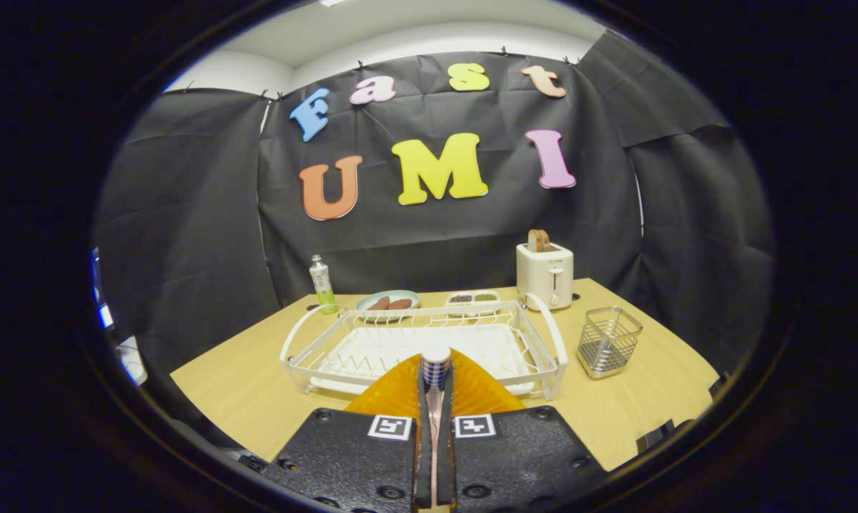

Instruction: Take the plate from the dish rack, then take the spoon from the basket and place it into the plate.

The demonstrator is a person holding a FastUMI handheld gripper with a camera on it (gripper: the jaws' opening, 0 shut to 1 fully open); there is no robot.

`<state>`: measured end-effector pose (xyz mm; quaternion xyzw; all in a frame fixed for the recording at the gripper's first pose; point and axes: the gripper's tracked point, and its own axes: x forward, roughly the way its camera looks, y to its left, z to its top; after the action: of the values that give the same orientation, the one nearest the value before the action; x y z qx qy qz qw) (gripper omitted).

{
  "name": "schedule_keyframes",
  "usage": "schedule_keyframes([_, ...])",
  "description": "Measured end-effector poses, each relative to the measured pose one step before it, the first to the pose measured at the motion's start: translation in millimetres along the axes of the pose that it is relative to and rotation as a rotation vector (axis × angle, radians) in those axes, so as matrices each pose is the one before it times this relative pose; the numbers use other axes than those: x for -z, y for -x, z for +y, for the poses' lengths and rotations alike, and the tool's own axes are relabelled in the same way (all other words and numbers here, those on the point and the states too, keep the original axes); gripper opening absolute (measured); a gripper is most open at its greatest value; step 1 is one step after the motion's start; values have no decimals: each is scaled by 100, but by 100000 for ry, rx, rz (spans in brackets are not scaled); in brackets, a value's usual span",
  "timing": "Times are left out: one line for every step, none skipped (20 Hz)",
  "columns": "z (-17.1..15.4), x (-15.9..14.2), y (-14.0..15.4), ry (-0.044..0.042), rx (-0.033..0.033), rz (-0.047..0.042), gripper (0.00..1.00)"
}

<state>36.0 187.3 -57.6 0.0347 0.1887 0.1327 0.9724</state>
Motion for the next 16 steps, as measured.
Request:
schedule_keyframes([321, 407, -204, -17, -346, 1009, 8])
schedule_keyframes([330, 223, -163, -406, -498, 819, 8])
schedule_keyframes([227, 260, -140, -275, -369, 794, 8])
schedule_keyframes([185, 229, -120, -374, -208, 812, 8])
schedule_keyframes([82, 249, -118, -883, -295, 655, 9])
schedule_keyframes([118, 151, -93, -1367, -804, 675, 9])
schedule_keyframes([120, 276, -104, -1821, -644, 762, 11])
schedule_keyframes([56, 213, -221, -1387, -405, 969, 12])
schedule_keyframes([55, 238, -95, -634, -370, 905, 13])
schedule_keyframes([-74, 180, -126, -99, 94, 834, 14])
schedule_keyframes([-118, 94, 139, 75, 111, 303, 16])
schedule_keyframes([-231, -76, -316, 364, 458, -372, 17])
schedule_keyframes([-283, -108, 255, 805, 986, -623, 17])
schedule_keyframes([-333, -251, 242, 831, 1103, -686, 18])
schedule_keyframes([-309, -227, 180, 790, 1134, -1078, 22])
schedule_keyframes([-400, -434, 250, 692, 1287, -1381, 24])
